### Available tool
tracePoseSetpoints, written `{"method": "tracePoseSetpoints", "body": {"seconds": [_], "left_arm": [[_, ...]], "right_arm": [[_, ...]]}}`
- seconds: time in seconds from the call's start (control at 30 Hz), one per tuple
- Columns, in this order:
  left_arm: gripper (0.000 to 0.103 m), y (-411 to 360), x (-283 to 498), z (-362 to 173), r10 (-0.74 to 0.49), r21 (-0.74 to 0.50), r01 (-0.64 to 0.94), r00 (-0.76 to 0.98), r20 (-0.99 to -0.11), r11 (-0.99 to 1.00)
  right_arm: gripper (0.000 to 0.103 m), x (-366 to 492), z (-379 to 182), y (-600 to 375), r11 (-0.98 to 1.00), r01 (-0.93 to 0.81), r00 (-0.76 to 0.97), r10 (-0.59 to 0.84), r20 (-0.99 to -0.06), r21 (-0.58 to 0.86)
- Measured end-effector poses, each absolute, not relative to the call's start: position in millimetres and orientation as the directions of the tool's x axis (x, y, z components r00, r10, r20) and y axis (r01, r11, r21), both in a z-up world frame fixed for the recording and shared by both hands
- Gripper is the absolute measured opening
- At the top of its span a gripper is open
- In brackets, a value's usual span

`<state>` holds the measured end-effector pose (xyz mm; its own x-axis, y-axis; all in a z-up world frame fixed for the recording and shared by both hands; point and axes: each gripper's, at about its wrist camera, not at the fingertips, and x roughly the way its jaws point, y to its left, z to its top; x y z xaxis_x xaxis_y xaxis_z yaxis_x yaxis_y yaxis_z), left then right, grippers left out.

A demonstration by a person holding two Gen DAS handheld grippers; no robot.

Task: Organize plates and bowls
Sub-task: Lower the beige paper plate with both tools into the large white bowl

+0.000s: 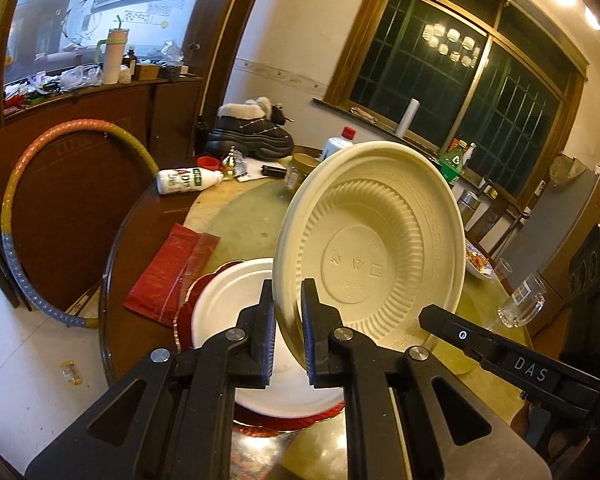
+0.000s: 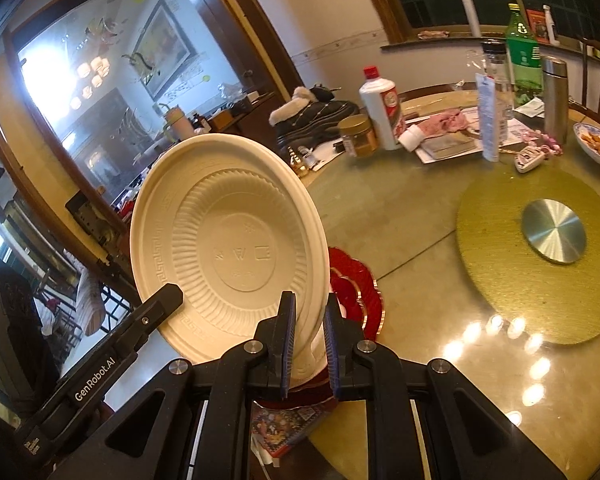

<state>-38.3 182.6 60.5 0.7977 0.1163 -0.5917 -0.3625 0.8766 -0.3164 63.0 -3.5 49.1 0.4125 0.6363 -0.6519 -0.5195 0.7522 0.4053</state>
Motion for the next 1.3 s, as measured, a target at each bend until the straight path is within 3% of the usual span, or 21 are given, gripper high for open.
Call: {"method": "tracePoseSetpoints", "body": {"seconds": [1.3], "left_arm": [[0.011,210,-46,29,0.07,-0.334,-0.396,0.727,-0.683,0.855]], "right_arm": [[0.014,54,25,32,0.756,-0.536,0.331,0.597,-0.73,0.375]]}}
